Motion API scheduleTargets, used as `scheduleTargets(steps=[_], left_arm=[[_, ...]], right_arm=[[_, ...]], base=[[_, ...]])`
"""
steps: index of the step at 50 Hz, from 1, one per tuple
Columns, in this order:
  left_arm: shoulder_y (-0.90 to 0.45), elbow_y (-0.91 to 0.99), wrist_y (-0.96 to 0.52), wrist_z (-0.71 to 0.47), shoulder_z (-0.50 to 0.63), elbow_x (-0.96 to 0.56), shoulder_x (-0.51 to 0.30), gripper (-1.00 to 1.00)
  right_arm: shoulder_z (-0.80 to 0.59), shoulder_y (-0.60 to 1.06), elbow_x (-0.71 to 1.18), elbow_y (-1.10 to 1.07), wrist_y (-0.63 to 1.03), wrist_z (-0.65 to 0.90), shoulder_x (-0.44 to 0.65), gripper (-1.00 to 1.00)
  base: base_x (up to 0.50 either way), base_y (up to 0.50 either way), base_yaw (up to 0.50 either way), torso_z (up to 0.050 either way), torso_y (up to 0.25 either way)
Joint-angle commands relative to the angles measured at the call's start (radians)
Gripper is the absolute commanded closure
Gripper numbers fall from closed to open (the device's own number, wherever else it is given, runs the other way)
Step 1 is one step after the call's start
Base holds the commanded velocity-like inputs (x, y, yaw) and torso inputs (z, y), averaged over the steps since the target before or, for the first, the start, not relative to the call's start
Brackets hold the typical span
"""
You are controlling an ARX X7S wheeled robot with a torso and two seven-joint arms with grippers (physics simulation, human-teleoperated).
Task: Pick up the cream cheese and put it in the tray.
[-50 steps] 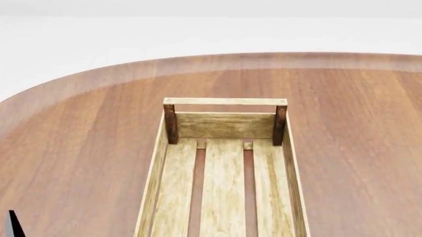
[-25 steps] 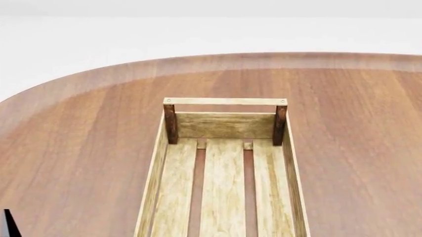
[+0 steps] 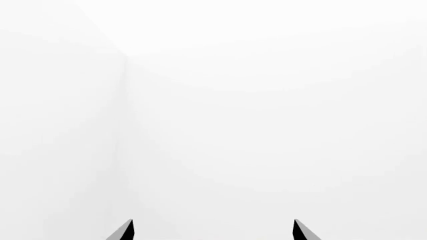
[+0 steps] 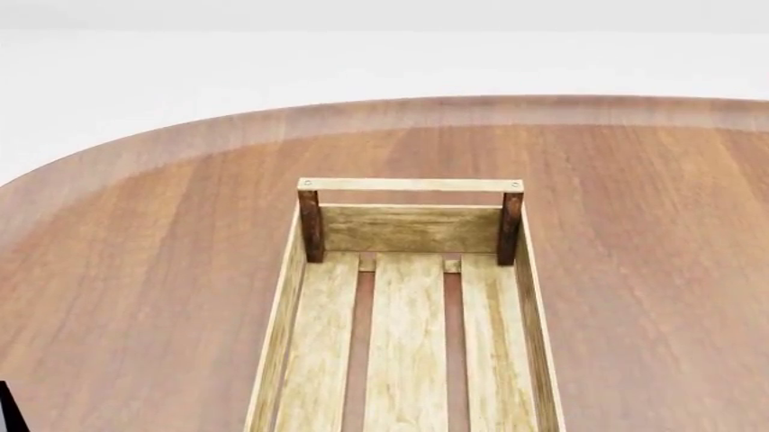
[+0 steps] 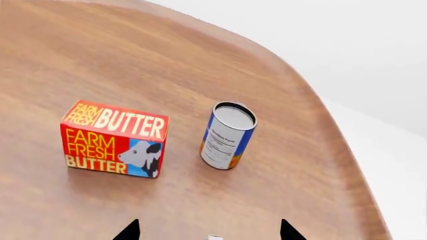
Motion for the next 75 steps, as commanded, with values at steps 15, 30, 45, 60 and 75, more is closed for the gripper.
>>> scheduleTargets(steps=[15, 30, 45, 60, 75], left_arm=[[0.002, 0.027, -0.026, -0.005, 0.005, 0.001, -0.009, -1.0], [0.001, 0.036, -0.031, -0.009, 0.009, 0.007, -0.014, -1.0], [0.001, 0.033, -0.031, -0.013, 0.02, 0.017, -0.014, -1.0], [0.0, 0.032, -0.032, -0.018, 0.022, 0.017, -0.017, -1.0], [0.0, 0.032, -0.034, -0.029, 0.022, 0.03, -0.017, -1.0]], right_arm=[[0.015, 0.015, 0.032, 0.141, -0.064, 0.001, 0.012, -1.0], [0.039, 0.009, 0.07, 0.153, -0.077, -0.015, 0.02, -1.0], [0.095, -0.002, 0.138, 0.192, -0.132, -0.067, 0.026, -1.0], [0.125, -0.021, 0.156, 0.172, -0.128, -0.054, 0.035, -1.0], [0.169, -0.044, 0.182, 0.174, -0.134, -0.057, 0.046, -1.0]], base=[[0.0, 0.0, 0.0, 0.0, 0.0], [0.0, 0.0, 0.0, 0.0, 0.0], [0.0, 0.0, 0.0, 0.0, 0.0], [0.0, 0.0, 0.0, 0.0, 0.0], [0.0, 0.0, 0.0, 0.0, 0.0]])
